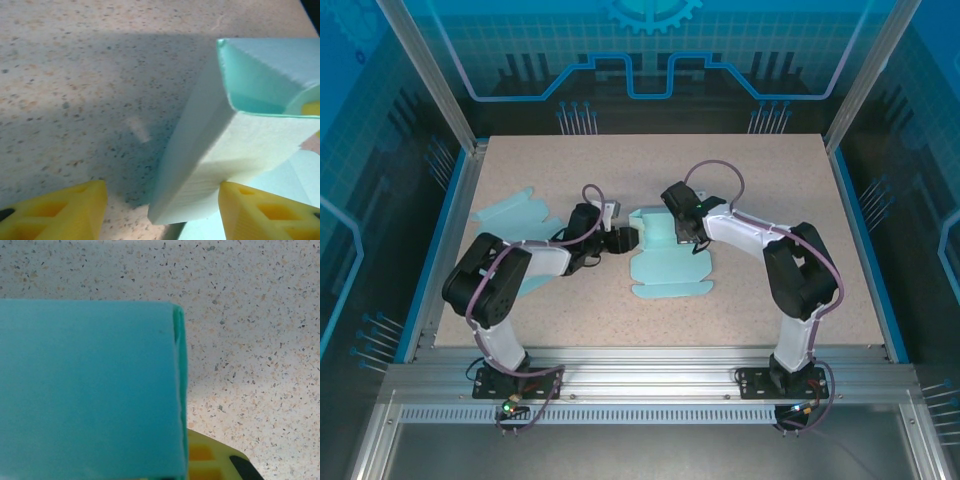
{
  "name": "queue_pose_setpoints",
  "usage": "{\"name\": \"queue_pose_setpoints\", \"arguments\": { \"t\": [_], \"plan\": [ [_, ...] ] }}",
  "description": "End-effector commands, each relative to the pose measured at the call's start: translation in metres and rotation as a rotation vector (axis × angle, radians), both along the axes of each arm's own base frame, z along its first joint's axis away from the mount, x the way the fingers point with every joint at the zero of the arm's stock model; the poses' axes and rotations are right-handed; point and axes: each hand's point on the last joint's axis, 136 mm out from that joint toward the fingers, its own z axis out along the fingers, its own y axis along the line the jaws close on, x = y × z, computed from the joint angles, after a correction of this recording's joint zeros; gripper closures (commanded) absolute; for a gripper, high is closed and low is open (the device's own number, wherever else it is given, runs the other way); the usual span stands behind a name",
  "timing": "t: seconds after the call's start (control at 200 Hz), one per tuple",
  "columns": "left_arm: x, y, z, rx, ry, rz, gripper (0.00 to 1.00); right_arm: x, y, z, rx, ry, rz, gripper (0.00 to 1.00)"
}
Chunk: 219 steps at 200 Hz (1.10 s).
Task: Fold the paper box
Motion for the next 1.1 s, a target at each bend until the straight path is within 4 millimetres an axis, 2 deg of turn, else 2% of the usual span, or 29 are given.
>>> {"name": "queue_pose_setpoints", "arguments": {
  "t": [0.0,0.22,0.475,0.575,0.645,0.991,1.091],
  "plan": [
    [0.01,-0.015,0.022,-0.071,-0.071,-0.055,0.39,-0.002,-0.005,-0.013,-0.034,0.051,0.015,1.0],
    [0.014,-0.022,0.017,-0.026,-0.08,-0.062,0.41,-0.002,-0.004,-0.016,-0.024,0.054,0.017,1.0],
    [0.027,-0.025,0.005,0.15,-0.113,-0.015,0.48,-0.004,0.0,-0.015,-0.012,0.056,0.027,1.0],
    [0.032,-0.019,0.004,0.221,-0.128,0.043,0.5,-0.004,0.0,-0.015,-0.01,0.058,0.028,1.0],
    [0.036,-0.012,0.002,0.259,-0.128,0.089,0.55,-0.005,0.001,-0.015,-0.004,0.058,0.03,1.0],
    [0.043,-0.004,-0.008,0.427,-0.12,0.166,0.56,-0.006,0.003,-0.011,0.007,0.054,0.035,1.0],
    [0.044,0.0,-0.012,0.515,-0.118,0.196,0.62,-0.006,0.003,-0.009,0.011,0.053,0.033,1.0]
  ]
}}
